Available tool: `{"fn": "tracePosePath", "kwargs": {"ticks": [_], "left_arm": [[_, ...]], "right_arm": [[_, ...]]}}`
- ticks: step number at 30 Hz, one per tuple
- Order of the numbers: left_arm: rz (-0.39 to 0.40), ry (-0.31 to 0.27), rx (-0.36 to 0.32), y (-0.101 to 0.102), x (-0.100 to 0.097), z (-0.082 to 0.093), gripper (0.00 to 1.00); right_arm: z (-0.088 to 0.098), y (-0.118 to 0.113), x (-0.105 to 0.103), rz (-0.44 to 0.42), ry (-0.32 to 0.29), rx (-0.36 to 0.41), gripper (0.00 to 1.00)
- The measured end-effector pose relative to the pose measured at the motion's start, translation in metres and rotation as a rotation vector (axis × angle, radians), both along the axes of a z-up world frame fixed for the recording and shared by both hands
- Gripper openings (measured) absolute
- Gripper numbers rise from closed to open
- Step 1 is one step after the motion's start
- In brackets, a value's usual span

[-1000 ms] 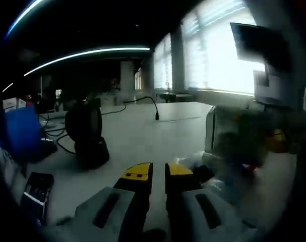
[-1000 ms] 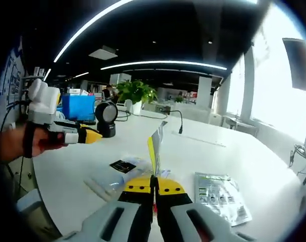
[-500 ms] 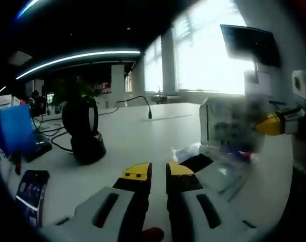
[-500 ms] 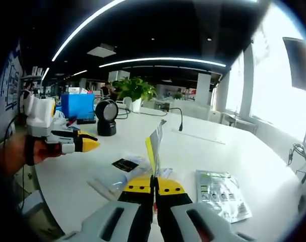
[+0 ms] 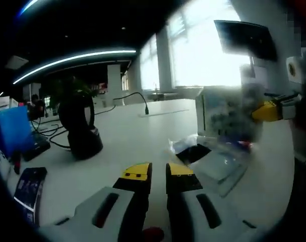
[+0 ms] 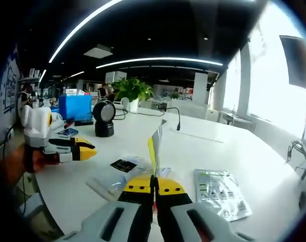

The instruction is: Clip sheet goods on table flip sheet goods clip sheet goods scan sheet goods put sheet goods back to table

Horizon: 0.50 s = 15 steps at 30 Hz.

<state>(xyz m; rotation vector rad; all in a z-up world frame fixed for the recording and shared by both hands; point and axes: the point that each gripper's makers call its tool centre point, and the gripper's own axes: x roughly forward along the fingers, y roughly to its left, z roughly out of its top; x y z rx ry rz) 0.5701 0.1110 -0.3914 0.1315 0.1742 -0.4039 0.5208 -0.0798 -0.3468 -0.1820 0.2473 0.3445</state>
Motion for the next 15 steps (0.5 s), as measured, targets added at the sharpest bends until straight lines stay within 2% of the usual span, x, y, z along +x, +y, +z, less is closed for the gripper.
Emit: {"fn": "tracePosePath", "kwargs": {"ticks": [4,7,9,15], "left_arm": [[0.005,0.017,0.004,0.0021,0.0024,-0.0090,0.03],[0.012,0.010,-0.003,0.0034,0.0047,-0.0046,0.03],[0.015,0.022,-0.013,0.0041,0.0048,-0.0069,0.03],[0.015,0.012,-0.021,0.0056,0.0035,-0.0059,0.04]], "right_arm": [[0.0009,-0.0025,0.0012,-0.004,-0.002,0.011,0.00],[0.0006,-0.0042,0.0026,-0.008,-0.005,0.018,0.00],[0.0009,-0.0044,0.0028,-0.008,-0.006,0.020,0.00],[0.0018,-0.0048,0.0037,-0.008,-0.015,0.027,0.00]]}}
